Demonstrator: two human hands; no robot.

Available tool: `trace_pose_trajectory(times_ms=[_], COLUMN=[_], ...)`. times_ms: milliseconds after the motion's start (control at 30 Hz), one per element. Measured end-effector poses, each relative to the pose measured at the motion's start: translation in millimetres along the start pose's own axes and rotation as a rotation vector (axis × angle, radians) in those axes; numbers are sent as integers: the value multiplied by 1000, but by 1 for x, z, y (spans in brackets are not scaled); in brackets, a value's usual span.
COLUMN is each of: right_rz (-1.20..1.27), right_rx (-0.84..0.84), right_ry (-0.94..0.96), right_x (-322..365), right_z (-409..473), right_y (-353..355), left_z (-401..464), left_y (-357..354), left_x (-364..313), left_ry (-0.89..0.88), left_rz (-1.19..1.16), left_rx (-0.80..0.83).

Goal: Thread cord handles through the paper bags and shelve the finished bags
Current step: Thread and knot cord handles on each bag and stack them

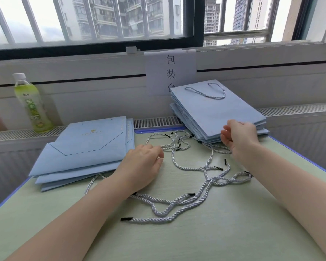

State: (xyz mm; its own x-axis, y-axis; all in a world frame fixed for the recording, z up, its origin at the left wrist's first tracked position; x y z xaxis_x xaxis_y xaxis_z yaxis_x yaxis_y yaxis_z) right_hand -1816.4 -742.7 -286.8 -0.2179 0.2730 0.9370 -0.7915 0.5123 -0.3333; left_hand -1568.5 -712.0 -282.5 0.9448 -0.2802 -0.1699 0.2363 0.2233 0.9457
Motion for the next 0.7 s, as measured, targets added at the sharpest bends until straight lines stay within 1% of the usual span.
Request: trace_pose_trajectory(times_ms=[33, 100, 200, 267, 300, 333, 367, 433, 500, 600, 700], right_rz=[-97, -285, -587, -903, -1038, -1122, -1159, -1150, -1136, -1180, -1270], right_rx=[81, 281, 644, 855, 930, 986, 1018, 1040, 1050, 1069, 1090], right_ry=[56, 225, 486, 621, 674, 702, 716, 724, 701, 694, 700], right_x=[3, 14, 19, 2, -7, -16, -21, -22, -20, -18, -25], right_z=[-3, -17, -57, -81, -90, -96, -101, -106, -109, -113, -116], right_y=[-7, -30, -69, -84, -87, -88, -89, -90, -91, -94, -93], left_z=[0, 2, 4, 4, 4, 3, 3, 2, 3, 7, 10], left_y=[2, 9, 25, 32, 33, 33, 31, 26, 19, 18, 20], left_x=[0, 5, 21, 36, 45, 53, 61, 74, 82, 89, 93], left_ry=[4, 39, 184, 315, 379, 438, 488, 563, 591, 580, 519], left_rz=[-1, 27, 105, 207, 254, 288, 310, 322, 339, 307, 239], left_rx=[-21, -95, -222, -225, -201, -170, -135, -62, 14, 115, 199])
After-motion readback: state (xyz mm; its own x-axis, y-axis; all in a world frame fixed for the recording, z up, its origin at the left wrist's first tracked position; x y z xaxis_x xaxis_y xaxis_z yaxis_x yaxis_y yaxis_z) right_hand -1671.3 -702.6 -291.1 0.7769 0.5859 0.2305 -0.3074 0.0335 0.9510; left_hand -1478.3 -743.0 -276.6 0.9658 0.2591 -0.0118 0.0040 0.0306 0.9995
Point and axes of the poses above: each hand's wrist, its own z-axis towards the middle knuckle, its own y-axis out of the back of the hand, x = y × z, the point moved 8 cm from there along z, towards the middle knuckle, and after that the axes turned 10 degrees about y, right-handed, at the moved point
